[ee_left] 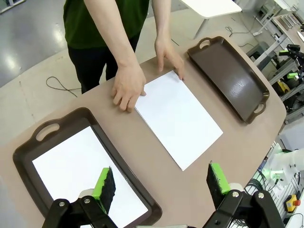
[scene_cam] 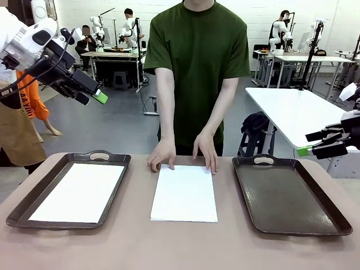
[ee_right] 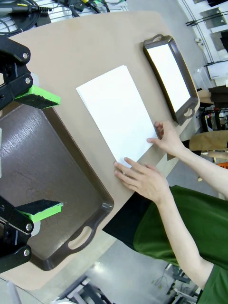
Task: Sort the A4 documents.
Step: Receive the A4 Paper.
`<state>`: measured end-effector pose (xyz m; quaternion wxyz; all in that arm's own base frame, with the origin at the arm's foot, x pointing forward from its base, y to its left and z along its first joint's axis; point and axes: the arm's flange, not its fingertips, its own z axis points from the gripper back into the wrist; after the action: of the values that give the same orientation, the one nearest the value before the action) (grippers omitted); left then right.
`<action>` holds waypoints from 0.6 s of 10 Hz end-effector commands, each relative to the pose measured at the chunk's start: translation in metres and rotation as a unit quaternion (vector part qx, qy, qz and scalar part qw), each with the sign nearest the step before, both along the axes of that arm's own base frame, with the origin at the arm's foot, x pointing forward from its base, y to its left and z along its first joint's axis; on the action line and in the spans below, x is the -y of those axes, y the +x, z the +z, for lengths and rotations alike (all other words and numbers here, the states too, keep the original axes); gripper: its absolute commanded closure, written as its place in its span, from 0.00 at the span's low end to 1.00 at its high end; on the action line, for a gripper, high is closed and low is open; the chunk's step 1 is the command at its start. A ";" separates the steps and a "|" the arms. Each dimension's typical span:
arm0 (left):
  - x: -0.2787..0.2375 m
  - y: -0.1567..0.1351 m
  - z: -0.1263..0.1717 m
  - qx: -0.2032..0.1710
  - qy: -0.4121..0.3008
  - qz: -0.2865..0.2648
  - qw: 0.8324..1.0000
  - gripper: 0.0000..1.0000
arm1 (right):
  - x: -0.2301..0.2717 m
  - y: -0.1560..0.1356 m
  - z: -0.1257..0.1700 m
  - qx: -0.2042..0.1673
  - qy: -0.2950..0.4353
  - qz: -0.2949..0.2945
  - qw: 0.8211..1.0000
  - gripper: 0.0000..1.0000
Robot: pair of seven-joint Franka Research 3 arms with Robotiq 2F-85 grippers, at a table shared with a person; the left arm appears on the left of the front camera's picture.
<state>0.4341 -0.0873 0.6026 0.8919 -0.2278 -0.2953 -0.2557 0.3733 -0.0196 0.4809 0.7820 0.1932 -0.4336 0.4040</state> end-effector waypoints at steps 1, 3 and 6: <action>-0.001 0.000 0.000 0.006 -0.002 -0.005 1.000 0.00 | -0.001 0.004 -0.004 0.009 0.007 0.007 1.000 0.00; -0.001 0.000 0.000 0.006 -0.002 -0.005 1.000 0.00 | -0.001 0.004 -0.004 0.009 0.007 0.007 1.000 0.00; -0.001 0.000 0.000 0.006 -0.002 -0.005 1.000 0.00 | -0.001 0.004 -0.004 0.009 0.007 0.007 1.000 0.00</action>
<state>0.4341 -0.0873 0.6027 0.8919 -0.2278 -0.2954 -0.2557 0.3733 -0.0196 0.4809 0.7819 0.1932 -0.4336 0.4041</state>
